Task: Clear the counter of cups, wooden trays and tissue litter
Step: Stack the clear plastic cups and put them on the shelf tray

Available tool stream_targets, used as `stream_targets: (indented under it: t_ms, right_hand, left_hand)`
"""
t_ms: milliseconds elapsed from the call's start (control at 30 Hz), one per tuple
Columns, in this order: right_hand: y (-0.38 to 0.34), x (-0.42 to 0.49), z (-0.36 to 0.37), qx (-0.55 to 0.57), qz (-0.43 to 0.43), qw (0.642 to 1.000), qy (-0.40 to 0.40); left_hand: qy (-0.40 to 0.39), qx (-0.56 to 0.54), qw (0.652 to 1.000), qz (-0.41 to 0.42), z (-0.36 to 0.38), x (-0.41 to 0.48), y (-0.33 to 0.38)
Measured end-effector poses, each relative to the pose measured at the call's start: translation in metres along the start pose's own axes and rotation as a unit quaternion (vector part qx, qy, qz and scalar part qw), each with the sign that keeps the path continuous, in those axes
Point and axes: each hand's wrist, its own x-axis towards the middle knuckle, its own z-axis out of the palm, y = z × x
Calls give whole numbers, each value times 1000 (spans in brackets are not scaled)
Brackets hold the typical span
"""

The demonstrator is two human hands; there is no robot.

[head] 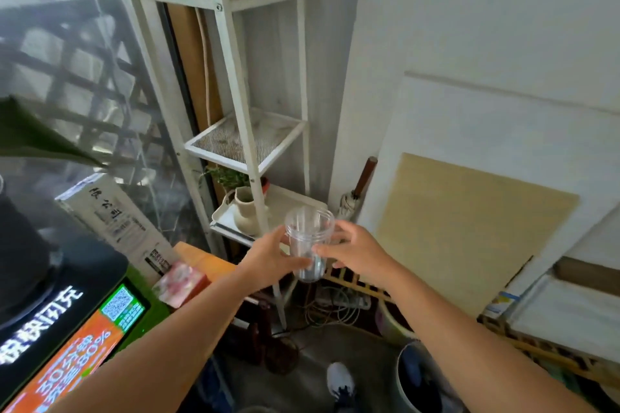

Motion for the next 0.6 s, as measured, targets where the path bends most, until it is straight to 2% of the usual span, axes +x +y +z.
stream_targets:
  t_ms: [400,600]
  right_hand:
    - [-9,185,-94,-32,7,996,-83]
    - [3,245,-115,-36,6,992,-125]
  left_hand:
    - [51,-31,994,-90,3,175,21]
    - [83,-49,993,-74,14,224,12]
